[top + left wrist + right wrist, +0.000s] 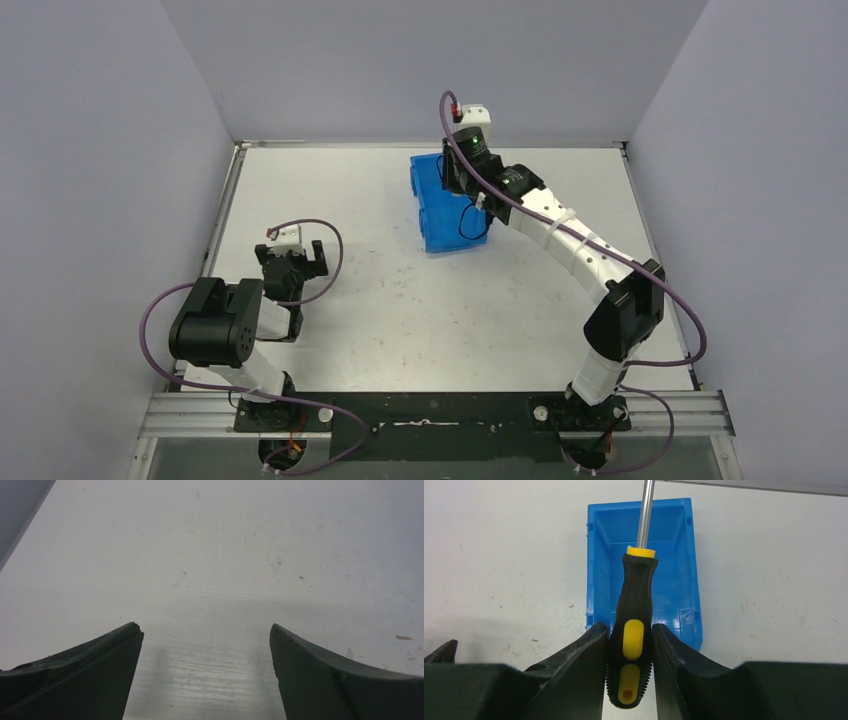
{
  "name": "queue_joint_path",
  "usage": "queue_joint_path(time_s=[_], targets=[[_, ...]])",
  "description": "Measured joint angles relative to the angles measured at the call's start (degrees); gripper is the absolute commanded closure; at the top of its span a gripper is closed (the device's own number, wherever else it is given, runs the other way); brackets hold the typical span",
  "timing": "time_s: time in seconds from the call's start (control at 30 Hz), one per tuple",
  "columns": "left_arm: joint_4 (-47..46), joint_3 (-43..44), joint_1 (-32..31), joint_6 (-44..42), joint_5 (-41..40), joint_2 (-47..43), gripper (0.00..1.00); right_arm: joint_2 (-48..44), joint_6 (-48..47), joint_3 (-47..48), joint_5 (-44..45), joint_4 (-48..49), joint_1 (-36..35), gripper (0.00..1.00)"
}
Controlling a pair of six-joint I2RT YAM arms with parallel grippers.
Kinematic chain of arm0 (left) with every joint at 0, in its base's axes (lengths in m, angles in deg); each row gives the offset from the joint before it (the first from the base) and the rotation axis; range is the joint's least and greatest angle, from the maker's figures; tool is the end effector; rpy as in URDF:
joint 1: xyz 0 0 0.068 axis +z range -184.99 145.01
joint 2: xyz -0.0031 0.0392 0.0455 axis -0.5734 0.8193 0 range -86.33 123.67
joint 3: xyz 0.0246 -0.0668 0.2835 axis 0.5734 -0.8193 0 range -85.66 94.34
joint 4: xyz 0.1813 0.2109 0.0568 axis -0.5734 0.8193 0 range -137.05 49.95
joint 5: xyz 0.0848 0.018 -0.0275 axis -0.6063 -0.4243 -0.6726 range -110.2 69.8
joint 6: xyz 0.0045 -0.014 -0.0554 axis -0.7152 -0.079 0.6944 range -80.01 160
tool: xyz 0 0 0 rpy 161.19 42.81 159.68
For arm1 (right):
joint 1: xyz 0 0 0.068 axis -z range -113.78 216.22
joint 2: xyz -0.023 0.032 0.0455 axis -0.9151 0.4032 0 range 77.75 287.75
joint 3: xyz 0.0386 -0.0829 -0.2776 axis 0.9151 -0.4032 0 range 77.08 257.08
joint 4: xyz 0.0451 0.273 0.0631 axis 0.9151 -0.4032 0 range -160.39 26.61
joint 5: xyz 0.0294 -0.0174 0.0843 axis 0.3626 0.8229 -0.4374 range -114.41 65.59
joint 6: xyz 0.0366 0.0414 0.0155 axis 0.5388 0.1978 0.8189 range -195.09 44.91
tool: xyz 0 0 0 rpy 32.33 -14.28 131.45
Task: Put the screwdriver in the bin
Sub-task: Place the screwdriver in the bin.
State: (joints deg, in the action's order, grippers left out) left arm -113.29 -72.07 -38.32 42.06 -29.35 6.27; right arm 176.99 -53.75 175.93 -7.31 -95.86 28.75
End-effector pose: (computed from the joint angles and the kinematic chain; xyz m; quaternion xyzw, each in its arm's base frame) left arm 0.2542 -0.0084 0.1197 -0.0411 0.7794 0.0329 0.6243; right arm 0.3481 0.2519 0.3908 -0.0514 0.8698 0.1185 0.4761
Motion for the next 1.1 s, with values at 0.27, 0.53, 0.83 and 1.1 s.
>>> queue_joint_path(time_s=[0.27,0.53,0.83,1.1], targets=[[0.0,0.0,0.0,0.0,0.0,0.0,0.03,2.2,0.4,-6.0,0.3,7.9,0.0,0.89],[0.0,0.0,0.0,0.0,0.0,0.0,0.03,8.8,0.6,-8.7,0.0,11.8,0.5,0.89],[0.0,0.0,0.0,0.0,0.0,0.0,0.03,12.7,1.8,-11.8,-2.6,16.0,3.3,0.88],[0.0,0.0,0.0,0.0,0.0,0.0,0.03,17.6,2.8,-13.1,-5.2,19.2,4.8,0.81]])
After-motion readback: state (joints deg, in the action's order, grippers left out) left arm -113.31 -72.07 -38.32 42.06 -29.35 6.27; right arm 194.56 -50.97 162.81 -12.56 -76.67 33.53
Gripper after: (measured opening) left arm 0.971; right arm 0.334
